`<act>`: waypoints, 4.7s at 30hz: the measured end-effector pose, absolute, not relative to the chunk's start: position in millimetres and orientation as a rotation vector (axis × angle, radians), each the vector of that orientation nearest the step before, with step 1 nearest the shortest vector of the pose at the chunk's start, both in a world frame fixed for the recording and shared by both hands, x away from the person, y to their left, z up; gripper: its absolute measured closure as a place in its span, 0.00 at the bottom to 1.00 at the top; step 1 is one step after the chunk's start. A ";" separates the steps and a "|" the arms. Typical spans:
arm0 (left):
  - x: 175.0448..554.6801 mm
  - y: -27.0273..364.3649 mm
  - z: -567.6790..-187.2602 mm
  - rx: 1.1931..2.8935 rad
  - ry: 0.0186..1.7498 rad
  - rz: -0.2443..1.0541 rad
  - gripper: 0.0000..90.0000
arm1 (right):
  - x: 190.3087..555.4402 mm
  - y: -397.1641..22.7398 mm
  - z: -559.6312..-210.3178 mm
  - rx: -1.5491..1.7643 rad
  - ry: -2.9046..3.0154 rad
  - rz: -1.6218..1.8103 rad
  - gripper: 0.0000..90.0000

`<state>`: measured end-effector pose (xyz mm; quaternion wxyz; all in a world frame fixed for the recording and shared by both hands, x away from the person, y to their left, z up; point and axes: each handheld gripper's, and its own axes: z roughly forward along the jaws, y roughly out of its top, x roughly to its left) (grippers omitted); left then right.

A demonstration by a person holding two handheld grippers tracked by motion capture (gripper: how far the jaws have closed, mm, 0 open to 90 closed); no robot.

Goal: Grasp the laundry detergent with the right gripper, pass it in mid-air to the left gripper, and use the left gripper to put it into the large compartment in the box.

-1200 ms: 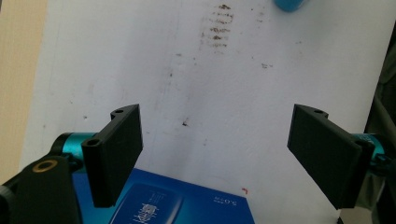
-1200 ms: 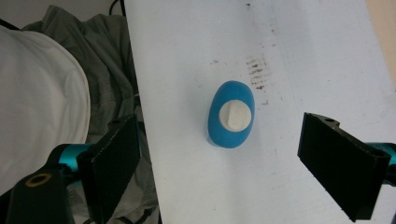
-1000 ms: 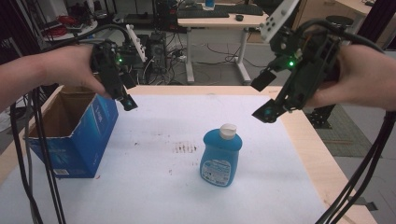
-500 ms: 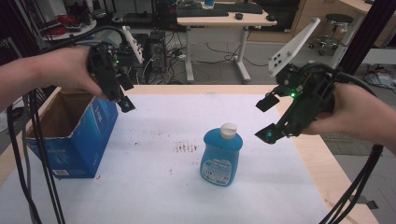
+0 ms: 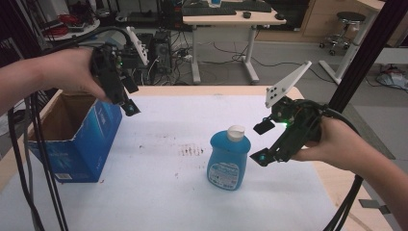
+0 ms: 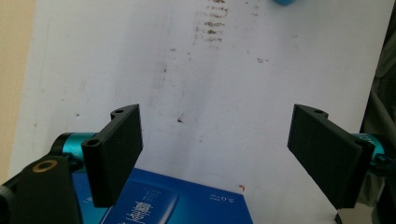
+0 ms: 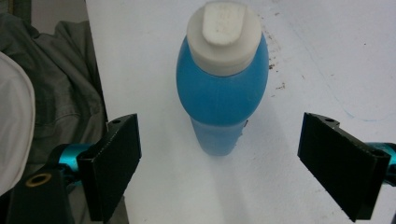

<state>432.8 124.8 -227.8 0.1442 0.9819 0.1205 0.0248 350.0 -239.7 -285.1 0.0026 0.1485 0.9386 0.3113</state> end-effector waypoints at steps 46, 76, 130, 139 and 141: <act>428.5 120.5 -229.9 2.839 0.336 0.066 0.20 | 363.0 -223.8 -351.5 0.557 2.894 1.097 0.14; 427.9 119.9 -230.5 2.842 0.334 0.064 0.20 | 357.9 -213.8 -363.1 0.571 2.808 1.086 0.22; 426.3 117.8 -232.2 2.850 0.330 0.060 0.20 | 350.9 -216.9 -368.0 0.497 2.793 1.168 0.49; 425.8 116.5 -232.3 2.847 0.324 0.060 0.20 | 353.1 -221.1 -367.5 0.488 2.777 1.188 0.52; 426.2 116.9 -232.3 2.847 0.323 0.058 0.20 | 353.9 -221.9 -367.5 0.486 2.781 1.190 0.52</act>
